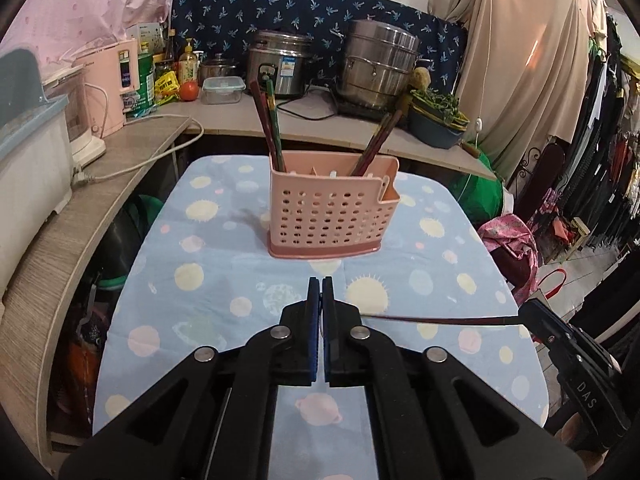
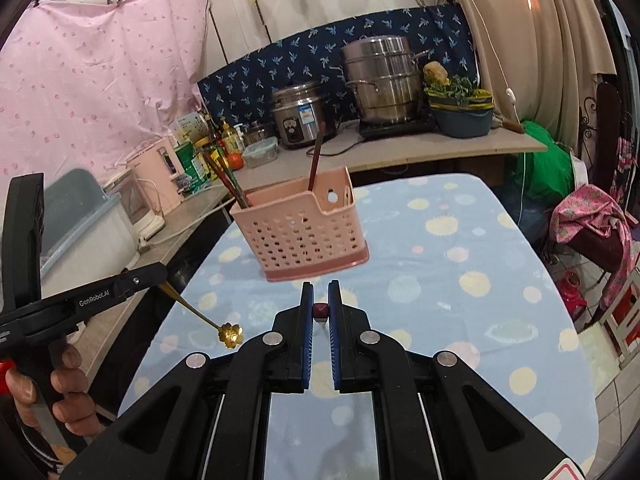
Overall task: Organize utensils
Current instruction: 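Carry the spoon and chopstick over the pink holder and open both grippers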
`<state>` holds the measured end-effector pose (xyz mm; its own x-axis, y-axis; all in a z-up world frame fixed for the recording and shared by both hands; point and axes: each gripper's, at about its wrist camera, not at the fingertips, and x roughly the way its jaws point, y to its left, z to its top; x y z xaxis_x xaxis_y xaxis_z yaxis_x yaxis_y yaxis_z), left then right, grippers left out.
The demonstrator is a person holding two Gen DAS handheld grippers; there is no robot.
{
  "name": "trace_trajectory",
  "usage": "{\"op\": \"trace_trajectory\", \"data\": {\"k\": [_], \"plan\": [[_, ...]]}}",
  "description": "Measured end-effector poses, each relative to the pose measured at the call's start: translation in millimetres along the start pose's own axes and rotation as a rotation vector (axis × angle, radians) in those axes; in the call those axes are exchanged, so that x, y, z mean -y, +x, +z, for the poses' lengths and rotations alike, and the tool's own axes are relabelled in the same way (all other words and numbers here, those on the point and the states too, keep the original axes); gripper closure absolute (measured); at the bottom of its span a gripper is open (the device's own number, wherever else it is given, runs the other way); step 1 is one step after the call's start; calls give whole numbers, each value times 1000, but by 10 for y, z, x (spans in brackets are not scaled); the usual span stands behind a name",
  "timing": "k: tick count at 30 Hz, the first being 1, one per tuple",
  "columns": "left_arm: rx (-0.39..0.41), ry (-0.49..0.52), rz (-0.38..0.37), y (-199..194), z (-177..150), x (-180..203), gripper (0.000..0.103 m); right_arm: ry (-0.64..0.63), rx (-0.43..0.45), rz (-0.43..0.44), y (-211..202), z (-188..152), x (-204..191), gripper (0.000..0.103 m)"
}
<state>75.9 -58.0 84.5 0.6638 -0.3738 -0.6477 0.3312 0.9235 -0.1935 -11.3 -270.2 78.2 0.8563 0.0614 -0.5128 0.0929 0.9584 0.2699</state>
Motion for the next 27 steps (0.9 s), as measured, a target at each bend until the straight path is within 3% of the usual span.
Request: {"op": "trace_trajectory", "data": {"k": [11,20,27], "plan": [[87,-3,-11,14,820,-13,102,-22,115,42,142,881,-147,96],[150,20,46,192,1437,-36,102,-9,275,72,368,1680,-331,96],[131,23,74,530,1649,-109,102,18,327,64,726,2074,-389,96]]}}
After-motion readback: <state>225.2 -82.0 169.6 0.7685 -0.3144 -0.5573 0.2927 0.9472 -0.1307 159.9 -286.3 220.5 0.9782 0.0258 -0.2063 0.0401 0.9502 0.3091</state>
